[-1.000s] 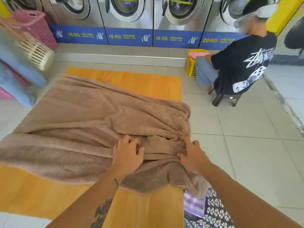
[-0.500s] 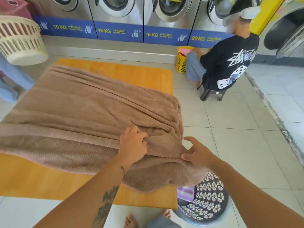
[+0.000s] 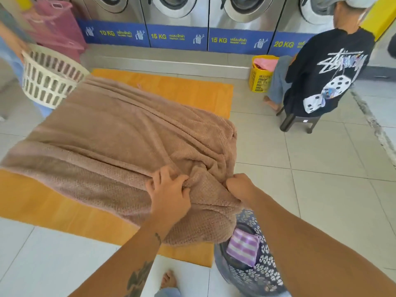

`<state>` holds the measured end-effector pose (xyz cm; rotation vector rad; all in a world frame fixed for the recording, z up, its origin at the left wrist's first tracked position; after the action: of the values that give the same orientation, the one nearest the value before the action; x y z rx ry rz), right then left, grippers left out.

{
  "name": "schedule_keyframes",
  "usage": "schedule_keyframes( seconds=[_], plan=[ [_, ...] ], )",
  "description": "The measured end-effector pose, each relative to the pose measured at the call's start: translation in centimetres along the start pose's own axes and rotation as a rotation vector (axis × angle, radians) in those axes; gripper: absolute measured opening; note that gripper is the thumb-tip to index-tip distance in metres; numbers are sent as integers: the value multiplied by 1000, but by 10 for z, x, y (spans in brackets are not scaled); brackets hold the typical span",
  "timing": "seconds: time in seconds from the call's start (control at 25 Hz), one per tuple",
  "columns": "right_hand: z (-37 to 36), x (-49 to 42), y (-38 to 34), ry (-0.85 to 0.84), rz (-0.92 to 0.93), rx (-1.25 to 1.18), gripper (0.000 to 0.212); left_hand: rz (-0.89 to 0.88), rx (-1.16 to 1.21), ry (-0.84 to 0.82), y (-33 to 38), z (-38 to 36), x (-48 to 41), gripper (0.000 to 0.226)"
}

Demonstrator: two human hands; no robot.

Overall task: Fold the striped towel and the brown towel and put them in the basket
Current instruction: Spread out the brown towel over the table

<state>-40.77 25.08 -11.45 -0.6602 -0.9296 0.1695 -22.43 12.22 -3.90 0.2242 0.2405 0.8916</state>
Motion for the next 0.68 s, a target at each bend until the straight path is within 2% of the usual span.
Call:
schedule_keyframes(
  seconds=[0.08,0.2,0.28,0.36,0.44,0.52,0.6,0.68],
  plan=[
    [11,-8,7,10,-13,-85,12,196,-47,-14,5,-9,22,52],
    [72,-24,21,172,-24,-212,12,528,94,-52,15,-30,53,78],
    [122,-36,41,225,-77,-362,14,609,124,-64,34,-39,64,90],
    [160,-47,58,218,-105,-372,23,649,114,-43,46,-41,70,95],
    [189,-53,59,249,-18,-136,28,640,95,-18,57,-36,76,86],
    [190,-52,49,218,77,104,42,594,125,-43,62,-36,79,64],
    [169,-44,42,89,112,174,62,569,191,-53,64,-33,84,49],
    [141,-28,24,-19,201,222,67,561,244,-71,64,-28,91,45]
  ],
)
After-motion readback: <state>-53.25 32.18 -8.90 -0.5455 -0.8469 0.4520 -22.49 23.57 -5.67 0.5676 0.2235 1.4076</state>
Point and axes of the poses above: each hand's wrist, its own x-axis away from the middle knuckle, its own z-axis out of the back of the hand, y = z × x, the point moved 10 cm from there along -x, towards the middle knuckle, and after that the axes turned 3 degrees about y, right-handed, at the moved point
